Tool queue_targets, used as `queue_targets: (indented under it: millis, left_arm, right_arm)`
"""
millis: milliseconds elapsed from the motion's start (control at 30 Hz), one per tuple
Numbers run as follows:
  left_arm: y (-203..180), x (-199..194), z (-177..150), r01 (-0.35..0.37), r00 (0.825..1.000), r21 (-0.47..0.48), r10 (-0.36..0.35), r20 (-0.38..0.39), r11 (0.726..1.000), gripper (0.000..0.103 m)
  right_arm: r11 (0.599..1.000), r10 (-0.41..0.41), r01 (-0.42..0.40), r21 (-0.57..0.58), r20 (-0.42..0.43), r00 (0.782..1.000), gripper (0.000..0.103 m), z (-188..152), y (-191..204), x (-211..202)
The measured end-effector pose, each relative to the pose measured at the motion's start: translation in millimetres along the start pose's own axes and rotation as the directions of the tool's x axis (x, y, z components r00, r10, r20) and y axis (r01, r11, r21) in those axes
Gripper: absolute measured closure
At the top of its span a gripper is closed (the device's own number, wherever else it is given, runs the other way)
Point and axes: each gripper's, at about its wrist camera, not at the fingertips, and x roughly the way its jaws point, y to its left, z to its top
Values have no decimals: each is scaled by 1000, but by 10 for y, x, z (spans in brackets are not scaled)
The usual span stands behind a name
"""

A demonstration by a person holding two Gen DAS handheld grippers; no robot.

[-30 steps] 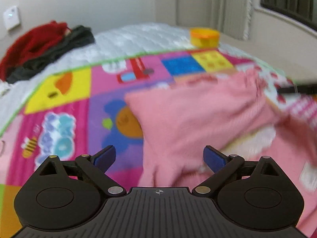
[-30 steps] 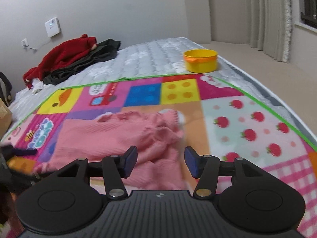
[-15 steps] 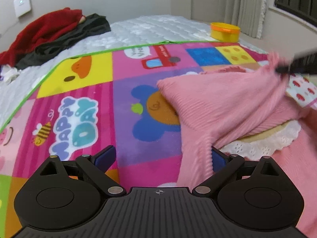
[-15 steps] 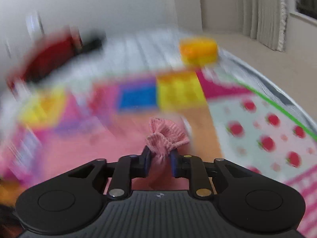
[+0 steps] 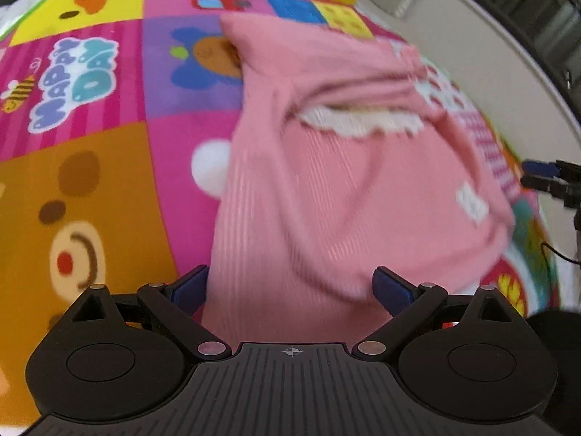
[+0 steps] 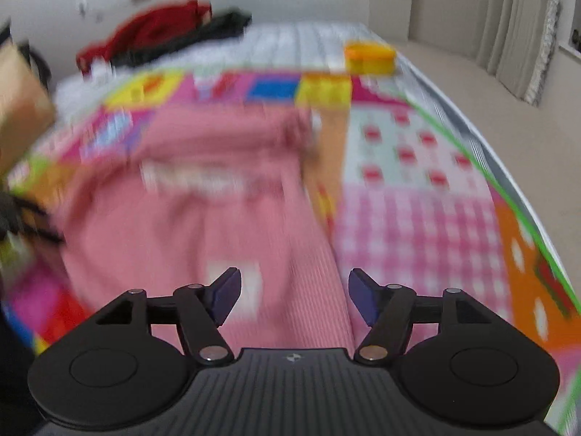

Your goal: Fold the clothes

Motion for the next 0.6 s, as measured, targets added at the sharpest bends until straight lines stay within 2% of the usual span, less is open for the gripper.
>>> queue_targets:
  millis: [100,167,200,233,267,333,367,433,533,600]
  left_arm:
    - [-91,4,-27,-35,999,1,35,-11,999,23]
    - [-146,-4,-29,-44,999,-12,43,-26,999,60]
    - [-165,-18,-35,-26,999,-34,24,-42,999,69]
    - [-174,-72,-54,1,999,-59,-4,-46,998,85]
    - [-184,-125,-74,28,998,-83,-32,-49,996,87]
    - [-207,-304,-94,78,996,-118,-82,-22,990,87]
    - [-219,-426,-96,101,995,-127,-101,5,987,87]
    - [-228,-676,-85,87,995,-115,-82,54,989,87]
    - [-241,-826,-73,-66,996,-53,69,58,996,87]
    - [-236,-839,-81,-184,982,-16,184,39,983,87]
  right_arm:
    - [997,-16,18,80,-23,1000,37,-305,-58,116]
    - [991,-13,15,136,-22,1000,45,-404,-59,214]
    - [990,-16,19,142,-21,1000,67,-415,-32,231]
    - [989,1,-1,149,-2,1000,88,-395,-20,178]
    - [987,27,-30,158,24,999,95,-364,-15,102]
    - [981,77,-89,174,77,994,98,-302,-5,-50]
    - [981,69,-82,174,78,995,99,-306,-21,-82]
    - [985,27,-36,169,59,998,99,-344,-70,-112]
    - [987,-37,32,159,30,999,99,-401,-143,-156]
    - [985,-80,77,152,12,997,99,-439,-192,-185]
